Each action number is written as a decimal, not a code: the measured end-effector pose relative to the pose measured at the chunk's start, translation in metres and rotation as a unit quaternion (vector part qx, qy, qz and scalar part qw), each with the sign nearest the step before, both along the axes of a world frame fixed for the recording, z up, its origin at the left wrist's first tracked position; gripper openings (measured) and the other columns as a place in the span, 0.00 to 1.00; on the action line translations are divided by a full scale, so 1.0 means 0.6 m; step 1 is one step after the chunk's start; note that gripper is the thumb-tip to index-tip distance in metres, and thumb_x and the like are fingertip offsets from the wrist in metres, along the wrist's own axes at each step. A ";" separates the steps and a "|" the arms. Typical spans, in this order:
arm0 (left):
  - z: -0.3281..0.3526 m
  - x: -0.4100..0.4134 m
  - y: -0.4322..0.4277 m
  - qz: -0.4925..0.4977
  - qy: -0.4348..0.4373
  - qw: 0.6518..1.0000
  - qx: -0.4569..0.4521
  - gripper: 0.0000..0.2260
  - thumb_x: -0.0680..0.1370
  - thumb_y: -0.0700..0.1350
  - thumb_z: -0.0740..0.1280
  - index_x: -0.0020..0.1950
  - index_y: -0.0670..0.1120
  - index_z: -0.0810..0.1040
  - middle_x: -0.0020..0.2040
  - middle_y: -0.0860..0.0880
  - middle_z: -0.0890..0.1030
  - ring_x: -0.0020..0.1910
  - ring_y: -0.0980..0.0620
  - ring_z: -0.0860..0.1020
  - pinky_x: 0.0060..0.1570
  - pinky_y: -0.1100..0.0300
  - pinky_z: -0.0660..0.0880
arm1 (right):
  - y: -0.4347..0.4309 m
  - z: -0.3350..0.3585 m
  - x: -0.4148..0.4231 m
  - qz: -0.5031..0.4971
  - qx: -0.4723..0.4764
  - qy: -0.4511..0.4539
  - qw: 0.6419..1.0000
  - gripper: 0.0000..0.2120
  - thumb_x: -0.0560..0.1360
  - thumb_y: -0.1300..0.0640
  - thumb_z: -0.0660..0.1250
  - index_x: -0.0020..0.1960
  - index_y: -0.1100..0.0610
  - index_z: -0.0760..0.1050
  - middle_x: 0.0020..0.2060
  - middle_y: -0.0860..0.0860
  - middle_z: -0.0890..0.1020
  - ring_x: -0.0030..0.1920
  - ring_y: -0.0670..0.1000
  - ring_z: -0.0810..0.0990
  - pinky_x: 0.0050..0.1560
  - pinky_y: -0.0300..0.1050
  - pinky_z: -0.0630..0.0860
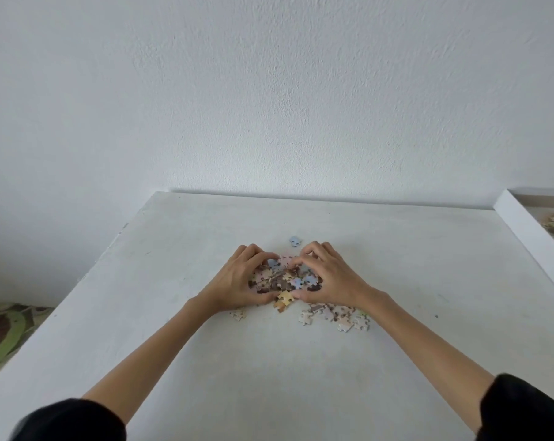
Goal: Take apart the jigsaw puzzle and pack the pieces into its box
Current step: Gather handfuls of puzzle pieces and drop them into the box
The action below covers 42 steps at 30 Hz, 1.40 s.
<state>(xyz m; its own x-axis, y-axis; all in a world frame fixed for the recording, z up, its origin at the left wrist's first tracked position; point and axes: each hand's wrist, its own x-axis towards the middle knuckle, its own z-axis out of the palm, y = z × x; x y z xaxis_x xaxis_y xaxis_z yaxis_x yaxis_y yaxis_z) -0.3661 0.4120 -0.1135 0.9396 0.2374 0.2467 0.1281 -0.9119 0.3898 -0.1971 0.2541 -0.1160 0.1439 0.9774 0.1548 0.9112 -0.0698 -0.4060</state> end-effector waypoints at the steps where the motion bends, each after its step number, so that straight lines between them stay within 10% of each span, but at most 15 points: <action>1: 0.002 0.001 -0.002 -0.001 -0.001 1.000 0.002 0.29 0.67 0.63 0.65 0.63 0.49 0.72 0.48 0.55 0.72 0.47 0.55 0.68 0.49 0.66 0.64 | 0.000 0.000 -0.002 0.000 0.011 0.008 1.000 0.26 0.67 0.34 0.58 0.58 0.49 0.71 0.50 0.45 0.65 0.53 0.45 0.64 0.55 0.40 0.64; 14: 0.016 0.001 -0.011 -0.011 -0.059 0.996 -0.068 0.15 0.71 0.53 0.66 0.49 0.44 0.81 0.39 0.55 0.79 0.35 0.59 0.76 0.36 0.63 0.74 | -0.002 0.008 -0.012 -0.011 0.091 0.044 0.995 0.07 0.74 0.61 0.65 0.51 0.61 0.75 0.46 0.53 0.81 0.43 0.50 0.80 0.45 0.41 0.77; 24: 0.043 0.020 -0.018 -0.025 -0.085 0.988 -0.126 0.08 0.71 0.43 0.72 0.48 0.43 0.81 0.41 0.53 0.81 0.39 0.60 0.79 0.40 0.65 0.77 | -0.010 0.035 0.001 -0.027 0.136 0.169 0.976 0.06 0.73 0.59 0.68 0.47 0.60 0.80 0.42 0.48 0.83 0.42 0.36 0.78 0.47 0.27 0.72; 42: 0.144 0.137 -0.181 -0.076 -0.141 0.977 -0.142 0.05 0.71 0.38 0.71 0.46 0.43 0.81 0.39 0.55 0.81 0.37 0.58 0.78 0.39 0.68 0.73 | -0.177 0.151 0.111 -0.082 0.200 0.154 0.964 0.03 0.70 0.57 0.72 0.43 0.56 0.81 0.28 0.49 0.74 0.28 0.45 0.69 0.32 0.30 0.65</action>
<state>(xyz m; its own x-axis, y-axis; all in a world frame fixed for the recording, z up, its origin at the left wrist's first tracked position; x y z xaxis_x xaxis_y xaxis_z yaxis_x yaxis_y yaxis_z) -0.2841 0.3034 -0.0270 0.8733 0.1963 0.4459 -0.1505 -0.7617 0.6302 -0.1303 0.1477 -0.0252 0.3911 0.8084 0.4399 0.7331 0.0153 -0.6799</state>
